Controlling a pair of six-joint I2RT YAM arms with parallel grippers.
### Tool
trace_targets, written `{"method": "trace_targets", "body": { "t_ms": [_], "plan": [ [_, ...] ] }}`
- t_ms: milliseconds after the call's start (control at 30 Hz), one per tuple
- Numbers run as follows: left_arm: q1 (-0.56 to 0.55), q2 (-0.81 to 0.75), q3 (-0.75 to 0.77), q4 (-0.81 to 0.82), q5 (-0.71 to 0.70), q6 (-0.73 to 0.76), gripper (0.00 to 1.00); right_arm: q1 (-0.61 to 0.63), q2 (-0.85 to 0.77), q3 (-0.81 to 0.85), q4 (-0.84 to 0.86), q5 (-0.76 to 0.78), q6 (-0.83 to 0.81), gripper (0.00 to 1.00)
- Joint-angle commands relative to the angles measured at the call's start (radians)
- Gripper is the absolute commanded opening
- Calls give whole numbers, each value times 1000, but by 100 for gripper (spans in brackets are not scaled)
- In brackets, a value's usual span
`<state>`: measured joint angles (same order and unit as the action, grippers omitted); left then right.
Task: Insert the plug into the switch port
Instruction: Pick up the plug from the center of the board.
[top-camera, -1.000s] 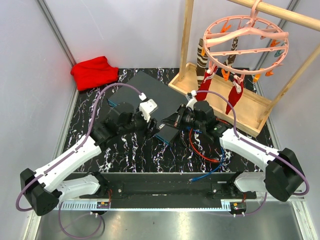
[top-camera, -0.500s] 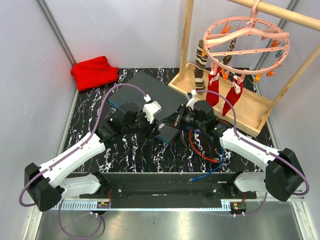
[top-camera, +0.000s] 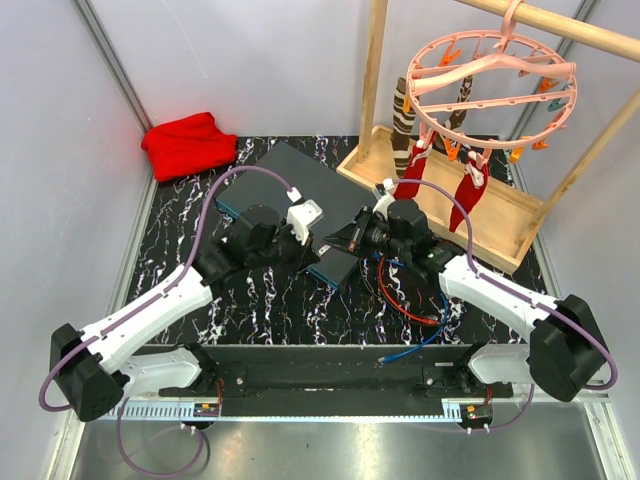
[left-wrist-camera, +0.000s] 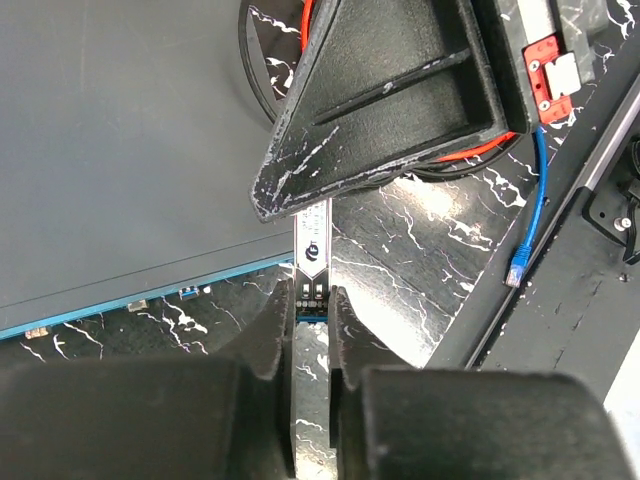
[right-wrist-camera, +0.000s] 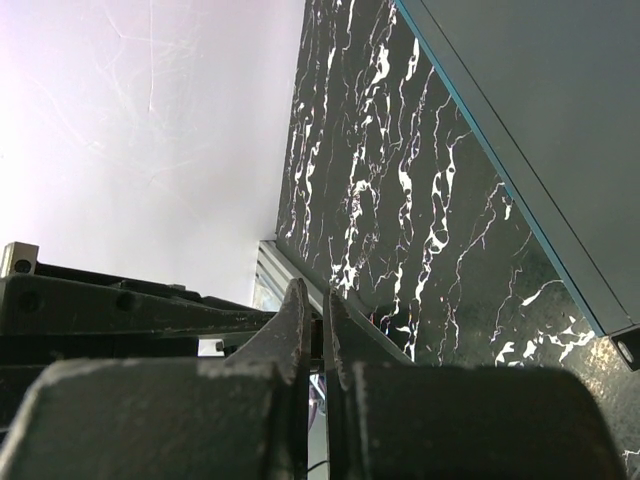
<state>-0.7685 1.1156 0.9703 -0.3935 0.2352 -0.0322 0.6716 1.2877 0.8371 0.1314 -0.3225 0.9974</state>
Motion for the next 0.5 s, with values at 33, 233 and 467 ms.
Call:
{"method": "trace_targets", "body": {
  "t_ms": [33, 233, 467],
  "plan": [
    [1, -16, -34, 88, -25, -14, 0, -1, 4, 40, 22, -1, -3, 6],
    [3, -34, -117, 107, -103, -21, 0, -23, 13, 46, 11, 20, -104, 52],
    [8, -33, -272, 156, -215, -80, 0, -92, 42, 88, -55, 91, -393, 83]
  ]
}}
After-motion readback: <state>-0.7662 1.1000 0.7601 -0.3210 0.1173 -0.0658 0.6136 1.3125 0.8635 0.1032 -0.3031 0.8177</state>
